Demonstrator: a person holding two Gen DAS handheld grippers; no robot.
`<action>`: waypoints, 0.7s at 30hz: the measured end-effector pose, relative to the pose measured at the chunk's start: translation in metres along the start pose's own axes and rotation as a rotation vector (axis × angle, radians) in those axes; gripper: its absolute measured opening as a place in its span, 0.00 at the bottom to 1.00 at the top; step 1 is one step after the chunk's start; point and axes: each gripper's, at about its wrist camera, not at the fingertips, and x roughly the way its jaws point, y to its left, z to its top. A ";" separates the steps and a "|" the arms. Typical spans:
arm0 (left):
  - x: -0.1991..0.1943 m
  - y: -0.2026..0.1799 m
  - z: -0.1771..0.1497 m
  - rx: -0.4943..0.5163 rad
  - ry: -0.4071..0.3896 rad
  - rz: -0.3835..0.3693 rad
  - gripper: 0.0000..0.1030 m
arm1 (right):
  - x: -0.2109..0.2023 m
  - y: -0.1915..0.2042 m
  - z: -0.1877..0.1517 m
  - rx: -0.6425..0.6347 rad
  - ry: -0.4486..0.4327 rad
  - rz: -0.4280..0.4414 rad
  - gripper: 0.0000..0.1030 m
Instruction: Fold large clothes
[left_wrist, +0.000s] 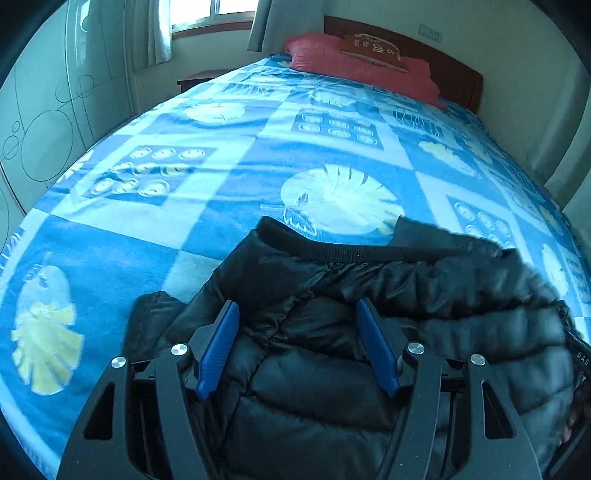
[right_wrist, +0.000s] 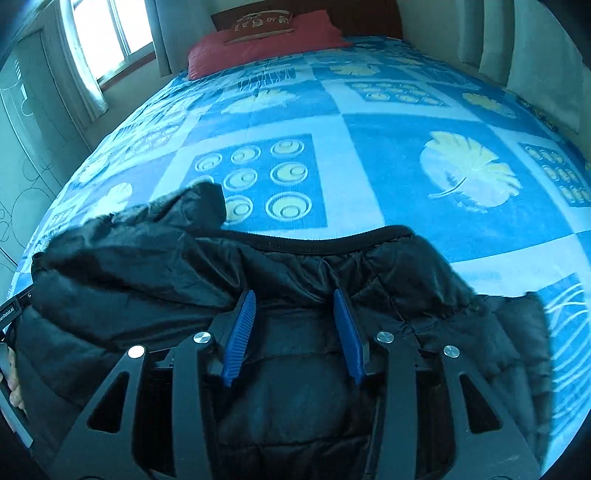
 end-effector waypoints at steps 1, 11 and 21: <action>-0.013 -0.001 0.002 -0.022 -0.024 -0.030 0.63 | -0.011 0.004 0.002 -0.004 -0.028 0.016 0.42; -0.017 -0.088 -0.023 0.072 0.015 -0.219 0.63 | -0.006 0.083 -0.012 -0.167 0.001 0.112 0.42; 0.015 -0.101 -0.035 0.155 0.083 -0.117 0.63 | 0.010 0.075 -0.025 -0.145 0.025 0.114 0.44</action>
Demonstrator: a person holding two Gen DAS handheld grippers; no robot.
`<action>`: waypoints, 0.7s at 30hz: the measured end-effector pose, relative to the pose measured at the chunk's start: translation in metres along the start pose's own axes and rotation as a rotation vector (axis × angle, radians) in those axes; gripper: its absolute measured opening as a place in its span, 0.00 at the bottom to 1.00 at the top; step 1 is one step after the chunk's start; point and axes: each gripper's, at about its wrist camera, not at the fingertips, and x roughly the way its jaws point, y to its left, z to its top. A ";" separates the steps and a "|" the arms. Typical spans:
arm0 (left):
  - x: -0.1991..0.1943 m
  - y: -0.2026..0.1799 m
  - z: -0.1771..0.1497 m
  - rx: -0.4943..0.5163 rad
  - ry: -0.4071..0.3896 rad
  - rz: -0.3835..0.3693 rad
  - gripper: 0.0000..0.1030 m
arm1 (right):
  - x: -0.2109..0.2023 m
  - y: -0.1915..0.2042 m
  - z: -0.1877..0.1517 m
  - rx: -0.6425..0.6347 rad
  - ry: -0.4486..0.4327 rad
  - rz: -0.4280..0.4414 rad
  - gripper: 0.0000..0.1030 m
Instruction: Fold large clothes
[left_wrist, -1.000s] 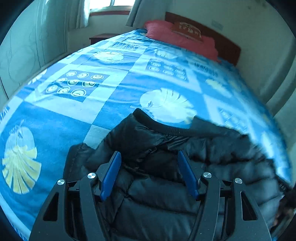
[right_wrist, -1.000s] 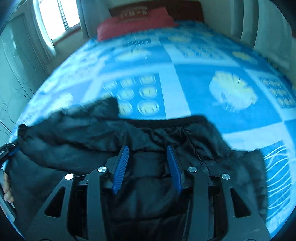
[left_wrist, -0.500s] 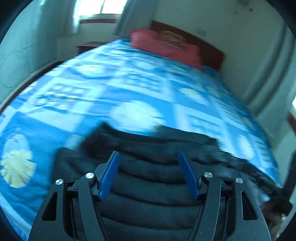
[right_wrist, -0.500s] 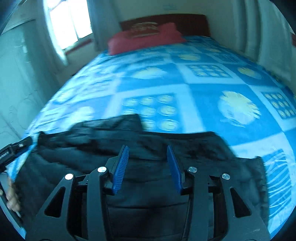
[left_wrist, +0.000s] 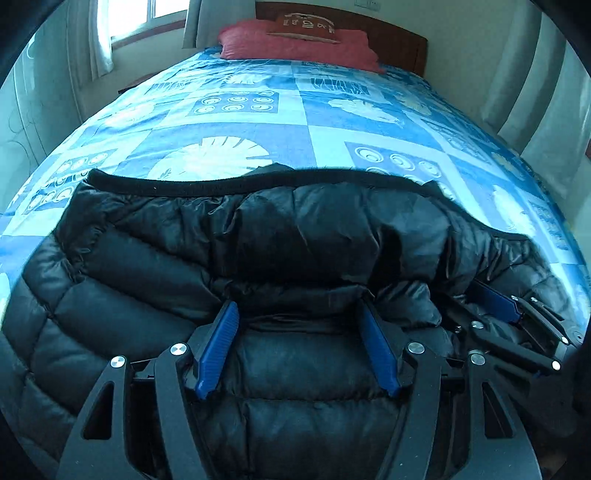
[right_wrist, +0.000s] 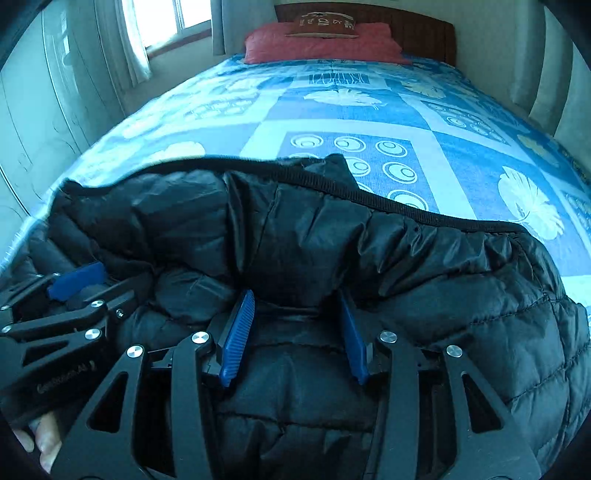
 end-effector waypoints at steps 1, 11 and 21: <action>-0.008 0.003 -0.001 -0.012 -0.001 -0.016 0.63 | -0.014 -0.007 -0.001 0.019 -0.025 0.016 0.44; -0.049 0.087 -0.041 -0.074 -0.060 0.079 0.63 | -0.038 -0.081 -0.033 0.098 -0.038 -0.092 0.52; -0.114 0.092 -0.077 -0.066 -0.107 0.135 0.64 | -0.134 -0.092 -0.065 0.120 -0.107 -0.144 0.73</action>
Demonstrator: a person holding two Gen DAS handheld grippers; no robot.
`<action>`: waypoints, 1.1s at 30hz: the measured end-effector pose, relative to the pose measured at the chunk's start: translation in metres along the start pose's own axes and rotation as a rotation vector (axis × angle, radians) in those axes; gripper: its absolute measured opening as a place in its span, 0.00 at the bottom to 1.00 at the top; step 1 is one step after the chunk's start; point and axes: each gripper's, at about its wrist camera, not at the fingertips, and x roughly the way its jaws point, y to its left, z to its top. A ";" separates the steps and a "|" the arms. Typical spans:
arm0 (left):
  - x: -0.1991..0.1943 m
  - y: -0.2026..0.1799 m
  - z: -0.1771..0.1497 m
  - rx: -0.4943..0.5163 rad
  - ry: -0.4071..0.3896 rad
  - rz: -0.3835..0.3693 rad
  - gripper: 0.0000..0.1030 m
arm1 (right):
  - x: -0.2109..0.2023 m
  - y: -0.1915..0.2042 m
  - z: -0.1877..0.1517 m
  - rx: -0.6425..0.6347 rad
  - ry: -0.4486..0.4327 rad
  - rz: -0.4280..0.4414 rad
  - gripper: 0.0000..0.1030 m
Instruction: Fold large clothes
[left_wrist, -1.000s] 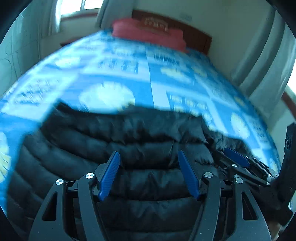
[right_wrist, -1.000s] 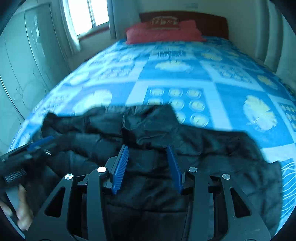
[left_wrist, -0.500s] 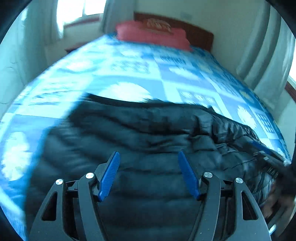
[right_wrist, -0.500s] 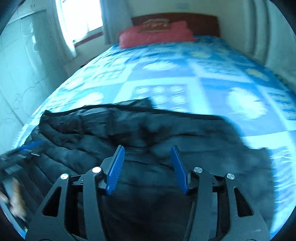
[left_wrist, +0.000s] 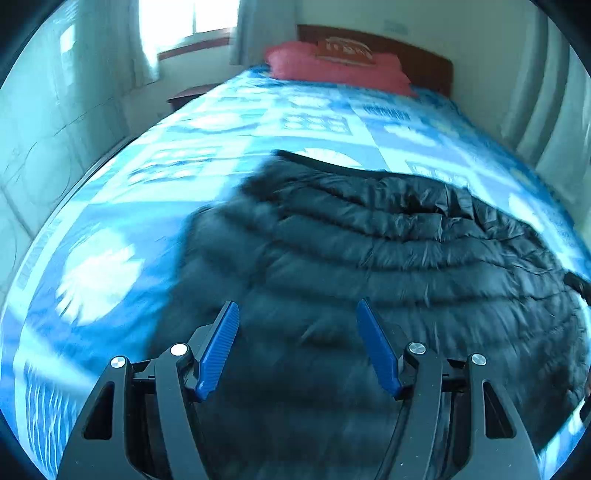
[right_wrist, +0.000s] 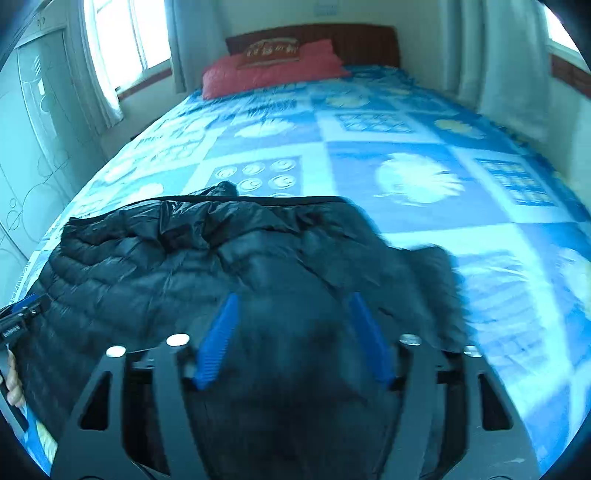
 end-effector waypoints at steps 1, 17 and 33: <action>-0.011 0.008 -0.008 -0.025 -0.010 0.004 0.64 | -0.013 -0.009 -0.010 0.017 -0.005 -0.021 0.76; -0.035 0.077 -0.102 -0.453 0.035 -0.105 0.79 | -0.023 -0.057 -0.098 0.253 0.080 -0.015 0.72; -0.070 0.060 -0.106 -0.399 -0.020 -0.152 0.24 | -0.060 -0.043 -0.106 0.226 0.037 0.056 0.17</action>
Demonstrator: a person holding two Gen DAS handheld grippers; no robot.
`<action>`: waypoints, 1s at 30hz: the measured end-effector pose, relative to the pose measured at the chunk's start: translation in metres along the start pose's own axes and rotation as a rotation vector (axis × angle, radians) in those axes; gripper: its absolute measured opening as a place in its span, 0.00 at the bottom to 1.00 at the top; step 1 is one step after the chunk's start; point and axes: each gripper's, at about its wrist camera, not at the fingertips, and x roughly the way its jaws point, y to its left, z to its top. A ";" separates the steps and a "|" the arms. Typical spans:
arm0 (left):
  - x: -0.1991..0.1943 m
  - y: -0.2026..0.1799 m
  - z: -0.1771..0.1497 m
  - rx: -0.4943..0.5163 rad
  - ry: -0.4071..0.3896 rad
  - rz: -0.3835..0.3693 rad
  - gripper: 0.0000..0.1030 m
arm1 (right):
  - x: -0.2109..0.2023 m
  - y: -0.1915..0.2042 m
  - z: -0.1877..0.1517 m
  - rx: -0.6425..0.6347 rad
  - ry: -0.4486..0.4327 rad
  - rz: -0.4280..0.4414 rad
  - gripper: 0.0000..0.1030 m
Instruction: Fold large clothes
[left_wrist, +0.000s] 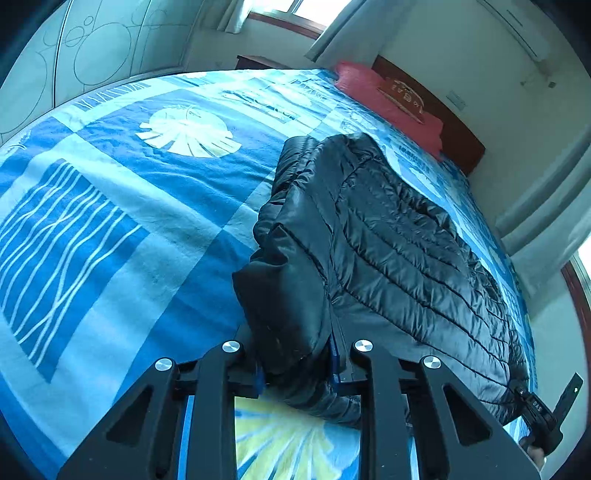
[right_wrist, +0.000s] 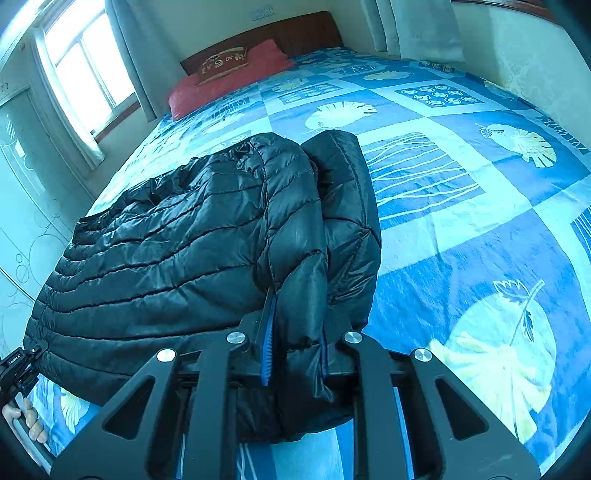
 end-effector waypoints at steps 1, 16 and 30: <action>-0.003 0.002 -0.001 0.001 0.002 -0.002 0.24 | -0.003 -0.001 -0.003 0.005 0.002 0.007 0.17; -0.056 0.033 -0.035 -0.026 0.034 -0.002 0.24 | -0.052 -0.002 -0.061 -0.016 0.039 0.036 0.16; -0.056 0.049 -0.045 -0.024 0.090 0.009 0.38 | -0.072 -0.003 -0.085 -0.046 0.053 -0.015 0.25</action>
